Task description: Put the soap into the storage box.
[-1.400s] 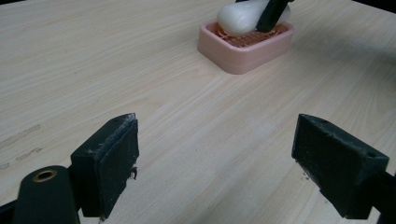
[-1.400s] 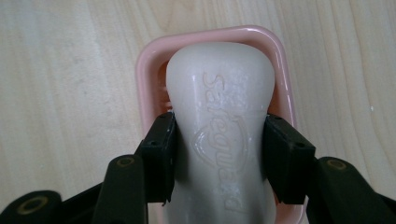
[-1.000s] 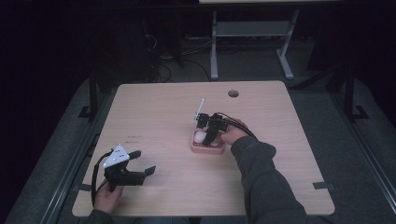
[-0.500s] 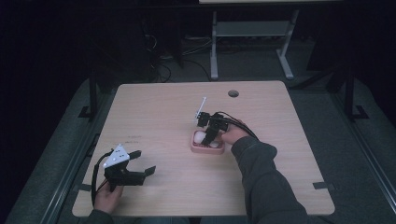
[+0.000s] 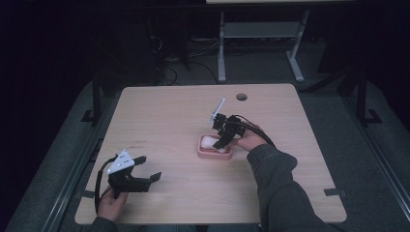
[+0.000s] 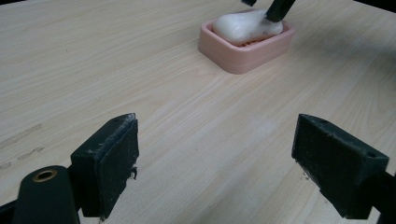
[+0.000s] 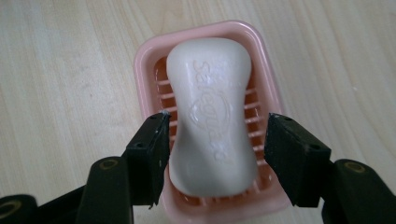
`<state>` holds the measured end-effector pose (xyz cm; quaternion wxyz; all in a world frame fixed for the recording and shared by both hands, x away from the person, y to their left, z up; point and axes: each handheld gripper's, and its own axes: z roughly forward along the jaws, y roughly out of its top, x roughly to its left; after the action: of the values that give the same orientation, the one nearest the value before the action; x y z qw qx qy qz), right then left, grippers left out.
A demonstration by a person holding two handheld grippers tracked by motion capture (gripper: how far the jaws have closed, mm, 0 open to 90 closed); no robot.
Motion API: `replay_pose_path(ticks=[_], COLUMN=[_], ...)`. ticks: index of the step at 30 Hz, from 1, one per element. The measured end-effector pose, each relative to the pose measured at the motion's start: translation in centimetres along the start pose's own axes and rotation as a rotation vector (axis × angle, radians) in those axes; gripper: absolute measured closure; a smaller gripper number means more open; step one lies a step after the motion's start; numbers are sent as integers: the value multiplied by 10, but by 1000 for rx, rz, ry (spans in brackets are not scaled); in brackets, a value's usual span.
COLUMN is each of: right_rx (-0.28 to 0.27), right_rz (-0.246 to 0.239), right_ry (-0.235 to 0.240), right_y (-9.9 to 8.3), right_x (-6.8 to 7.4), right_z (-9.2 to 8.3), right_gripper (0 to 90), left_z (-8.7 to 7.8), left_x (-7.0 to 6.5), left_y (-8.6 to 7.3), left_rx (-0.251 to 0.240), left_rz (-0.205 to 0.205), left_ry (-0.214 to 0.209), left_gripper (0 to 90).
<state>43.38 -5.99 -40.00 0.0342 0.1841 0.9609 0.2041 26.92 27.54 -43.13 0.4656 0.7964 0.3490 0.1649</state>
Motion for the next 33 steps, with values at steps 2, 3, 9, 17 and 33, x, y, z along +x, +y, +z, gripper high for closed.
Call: replay_pose_path(ticks=[2,3,9,17,33], right_rx=[-13,-20,-46,-51,-59], right_rz=[3,7,22,35,55], right_ry=[-1,-5,-22,-30,-34], right_y=[-2,-3,-14,-24,-37], right_x=[0,0,0,1,3], right_z=[-3,-6,-18,-24,-31], right_gripper=[399,399,405,381,364], left_z=[0,0,0,0,0], left_x=[0,0,0,0,-1], left_y=[0,0,0,-1,-1], left_rx=[0,-2,-8,-6,0], left_rz=[0,-1,-6,-6,-2], left_ry=[0,1,-1,-1,-3], left_gripper=[144,144,144,144,145])
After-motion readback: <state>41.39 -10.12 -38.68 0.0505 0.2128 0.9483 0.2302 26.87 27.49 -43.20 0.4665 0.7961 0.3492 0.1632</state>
